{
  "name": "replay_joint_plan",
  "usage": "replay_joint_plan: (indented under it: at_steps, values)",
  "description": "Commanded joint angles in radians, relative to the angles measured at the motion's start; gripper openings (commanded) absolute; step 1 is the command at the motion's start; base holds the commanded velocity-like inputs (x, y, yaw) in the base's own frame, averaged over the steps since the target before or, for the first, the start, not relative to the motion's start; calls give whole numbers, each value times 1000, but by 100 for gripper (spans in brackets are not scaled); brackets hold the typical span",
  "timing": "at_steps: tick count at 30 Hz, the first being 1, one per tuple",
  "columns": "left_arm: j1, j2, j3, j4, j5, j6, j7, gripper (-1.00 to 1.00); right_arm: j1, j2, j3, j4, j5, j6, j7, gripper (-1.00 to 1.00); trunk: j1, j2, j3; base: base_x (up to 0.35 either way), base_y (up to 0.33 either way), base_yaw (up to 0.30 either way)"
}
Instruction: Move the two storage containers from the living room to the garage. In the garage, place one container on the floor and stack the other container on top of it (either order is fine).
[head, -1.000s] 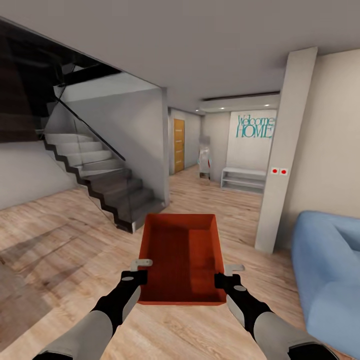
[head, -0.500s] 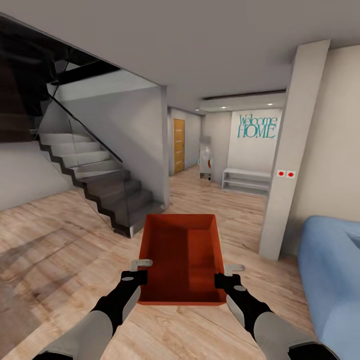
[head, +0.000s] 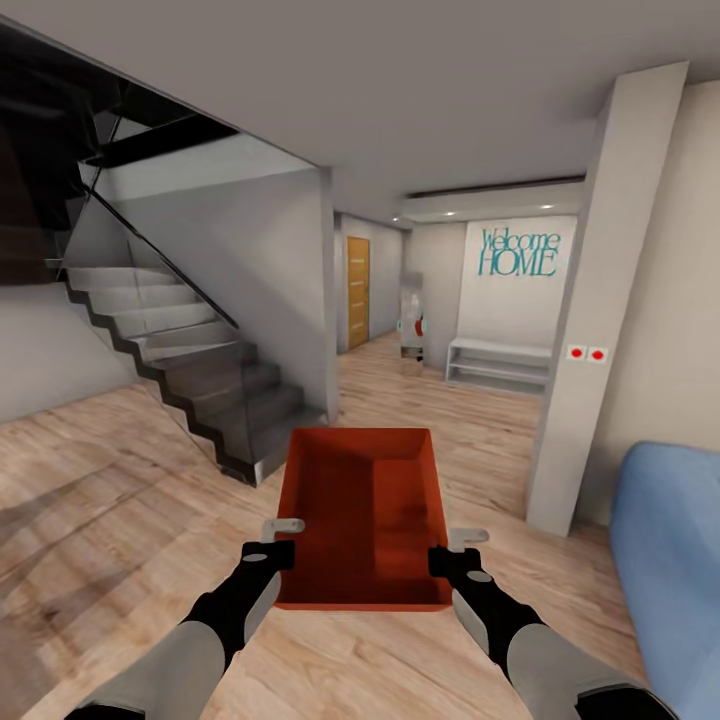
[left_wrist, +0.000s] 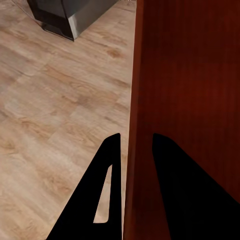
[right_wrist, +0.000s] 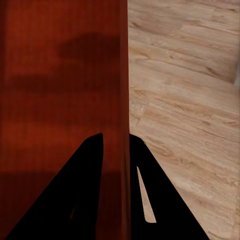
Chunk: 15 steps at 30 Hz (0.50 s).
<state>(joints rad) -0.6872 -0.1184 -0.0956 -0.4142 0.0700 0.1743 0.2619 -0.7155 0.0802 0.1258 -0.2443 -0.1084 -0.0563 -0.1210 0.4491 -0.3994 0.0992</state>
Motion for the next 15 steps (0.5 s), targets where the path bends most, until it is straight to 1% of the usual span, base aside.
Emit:
replay_joint_plan:
  at_steps: [1,15]
  values:
    - [0,2,28,0,4,8,14,-100,-1,-1,-17,-3,-2,-22,-2,-100,1,-1,0,322,0,0]
    - [0,2,28,2,4,8,14,-100,0,0,-21,-3,-4,-22,-3,-100,1,-1,0,322,0,0]
